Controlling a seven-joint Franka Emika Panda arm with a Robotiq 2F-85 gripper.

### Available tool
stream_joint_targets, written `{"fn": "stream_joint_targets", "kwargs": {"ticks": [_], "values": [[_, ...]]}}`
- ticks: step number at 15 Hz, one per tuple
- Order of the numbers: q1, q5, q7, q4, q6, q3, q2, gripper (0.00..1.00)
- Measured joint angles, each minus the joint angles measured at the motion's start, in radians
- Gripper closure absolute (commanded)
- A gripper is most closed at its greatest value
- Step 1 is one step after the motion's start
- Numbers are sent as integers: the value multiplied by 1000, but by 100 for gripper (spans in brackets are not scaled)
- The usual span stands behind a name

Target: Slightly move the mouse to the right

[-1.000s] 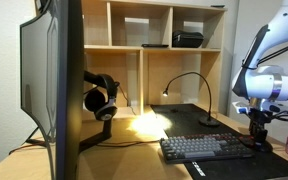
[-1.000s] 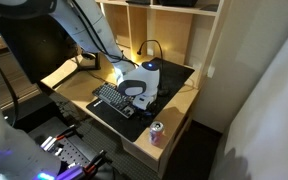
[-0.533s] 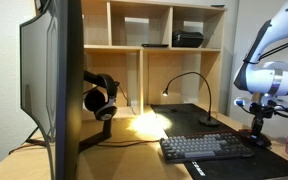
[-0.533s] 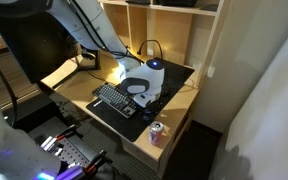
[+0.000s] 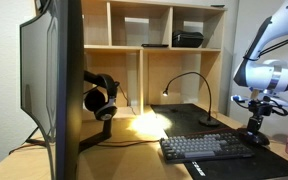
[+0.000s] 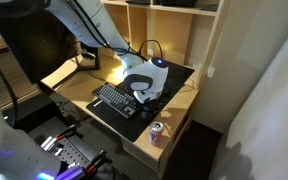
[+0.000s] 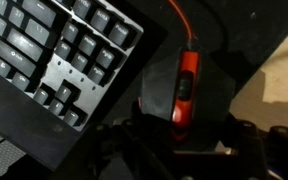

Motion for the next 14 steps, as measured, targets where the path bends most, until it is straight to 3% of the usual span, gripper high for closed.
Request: {"fn": "stream_joint_targets", "kwargs": {"ticks": [7,14], "values": [[-54,38,85,99,-98,1,83,56],[-15,26,201,117,-93,9,103,56]]}}
